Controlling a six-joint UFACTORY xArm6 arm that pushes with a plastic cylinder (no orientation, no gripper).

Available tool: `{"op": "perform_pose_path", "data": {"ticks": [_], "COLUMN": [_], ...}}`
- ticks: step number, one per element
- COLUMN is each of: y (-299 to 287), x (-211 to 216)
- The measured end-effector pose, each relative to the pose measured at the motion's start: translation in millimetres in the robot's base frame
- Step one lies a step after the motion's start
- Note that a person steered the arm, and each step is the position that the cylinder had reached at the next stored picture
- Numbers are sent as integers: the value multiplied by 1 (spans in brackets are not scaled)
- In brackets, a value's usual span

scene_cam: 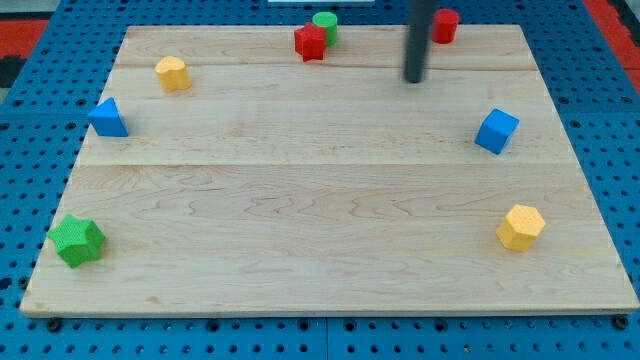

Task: Push the yellow heart towards up

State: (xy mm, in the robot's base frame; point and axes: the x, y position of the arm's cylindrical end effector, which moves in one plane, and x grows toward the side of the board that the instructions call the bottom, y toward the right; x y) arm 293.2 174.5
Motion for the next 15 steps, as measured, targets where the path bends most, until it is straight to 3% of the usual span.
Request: {"op": "perform_pose_path", "data": {"ticks": [1,2,8,9,11,12,14,15], "y": [88,141,136,116,71,3,-226,-288], "x": [-25,-85,-102,-91,6,39,52,61]}}
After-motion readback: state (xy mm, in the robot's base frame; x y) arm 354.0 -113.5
